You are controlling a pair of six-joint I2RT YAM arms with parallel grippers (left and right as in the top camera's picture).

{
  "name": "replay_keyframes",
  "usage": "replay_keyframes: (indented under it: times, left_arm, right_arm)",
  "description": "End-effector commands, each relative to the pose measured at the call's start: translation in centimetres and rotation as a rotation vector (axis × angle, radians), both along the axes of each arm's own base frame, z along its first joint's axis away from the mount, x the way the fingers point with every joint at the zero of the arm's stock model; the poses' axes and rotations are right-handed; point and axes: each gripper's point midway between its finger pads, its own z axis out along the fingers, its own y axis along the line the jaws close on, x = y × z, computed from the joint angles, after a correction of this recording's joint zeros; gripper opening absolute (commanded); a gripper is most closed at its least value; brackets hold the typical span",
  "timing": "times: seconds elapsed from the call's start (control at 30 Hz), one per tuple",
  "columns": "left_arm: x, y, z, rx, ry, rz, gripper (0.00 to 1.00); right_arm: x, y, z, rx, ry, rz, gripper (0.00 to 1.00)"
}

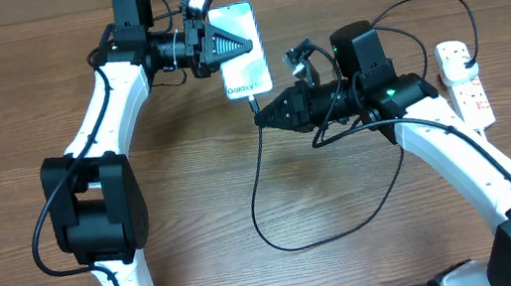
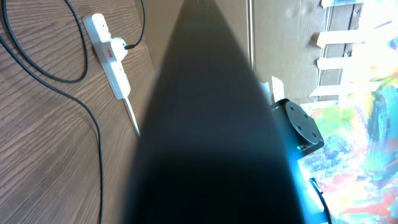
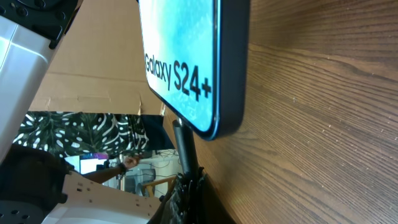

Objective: Plug charger to phone and switch on socket
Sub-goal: 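Push the plug up into the phone's bottom port with the right gripper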

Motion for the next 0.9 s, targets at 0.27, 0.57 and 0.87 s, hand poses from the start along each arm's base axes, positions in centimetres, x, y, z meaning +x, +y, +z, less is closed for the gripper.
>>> replay_keyframes:
  times: [0.27,0.57,0.87]
  left_arm:
    - [-0.9,-0.6,1.1,-0.041,-0.026,-0.053,0.04]
    - [-0.9,-0.5,1.1,-0.041,-0.025,-0.054,0.04]
    - [-0.9,-0.5,1.1,-0.041,-0.025,-0.054,0.04]
  right_arm:
    - [1.2,-0.3,0.2,-0.009,-0.038,-0.036,0.04]
    - [2.4,-0.4,0.6,-0.002,-0.01,-0.106,0.04]
    - [2.9,-0.6,0.3,-0.022,-0.01,-0.141,0.04]
